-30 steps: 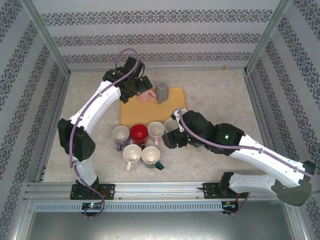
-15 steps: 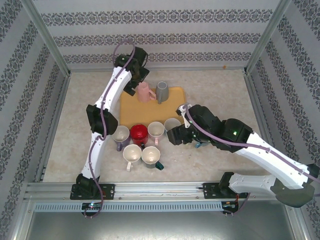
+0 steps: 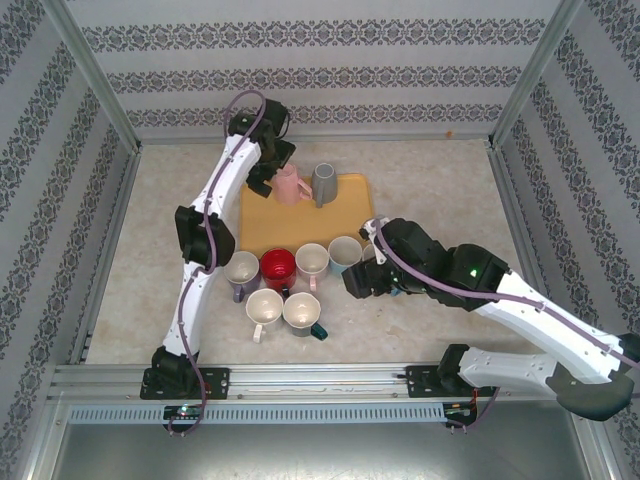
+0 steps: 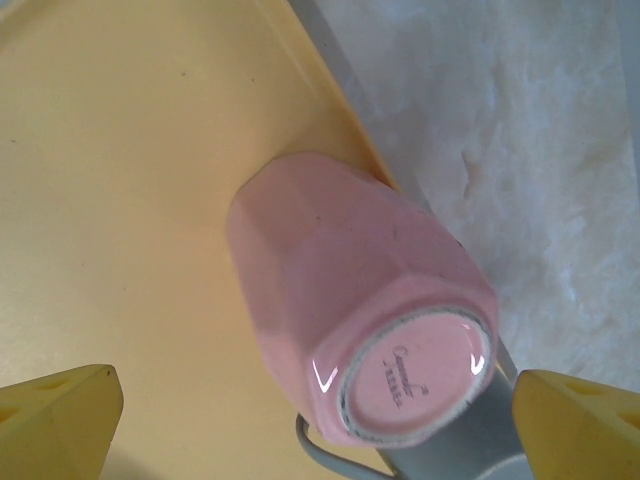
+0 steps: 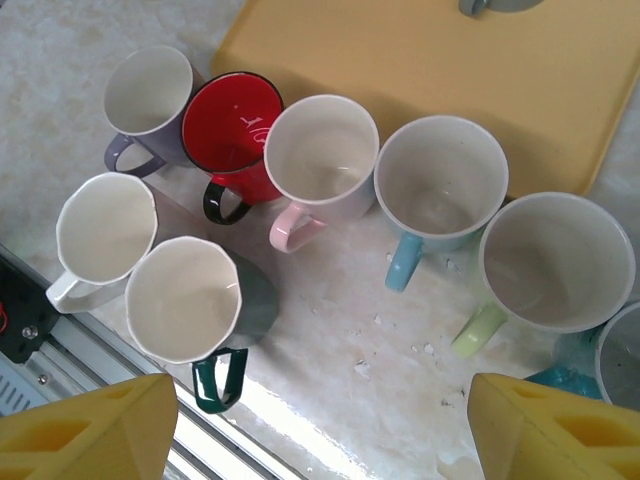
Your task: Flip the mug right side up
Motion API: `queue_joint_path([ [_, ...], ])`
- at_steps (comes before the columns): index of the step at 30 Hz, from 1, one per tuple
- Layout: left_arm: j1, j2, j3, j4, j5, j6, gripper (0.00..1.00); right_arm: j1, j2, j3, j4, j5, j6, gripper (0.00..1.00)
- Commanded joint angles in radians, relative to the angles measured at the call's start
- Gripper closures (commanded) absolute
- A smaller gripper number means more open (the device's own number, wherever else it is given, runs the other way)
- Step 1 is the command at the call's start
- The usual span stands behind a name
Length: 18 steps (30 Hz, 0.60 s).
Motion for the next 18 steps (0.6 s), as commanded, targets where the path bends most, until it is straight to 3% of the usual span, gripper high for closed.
queue_joint_path([
  [1,0.002,0.018,0.001,0.028,0.017,-0.022,0.0,-0.007,-0.028,-0.024,-0.002,0.014,0.021,0.23],
  [8,-0.006,0.055,-0.001,0.166,0.076,-0.018,0.0,-0.007,-0.051,-0.053,0.0,0.018,0.042,0.23],
  [18,-0.008,0.118,-0.007,0.124,0.084,-0.015,0.0,-0.015,-0.049,-0.073,0.0,0.021,0.045,0.23],
])
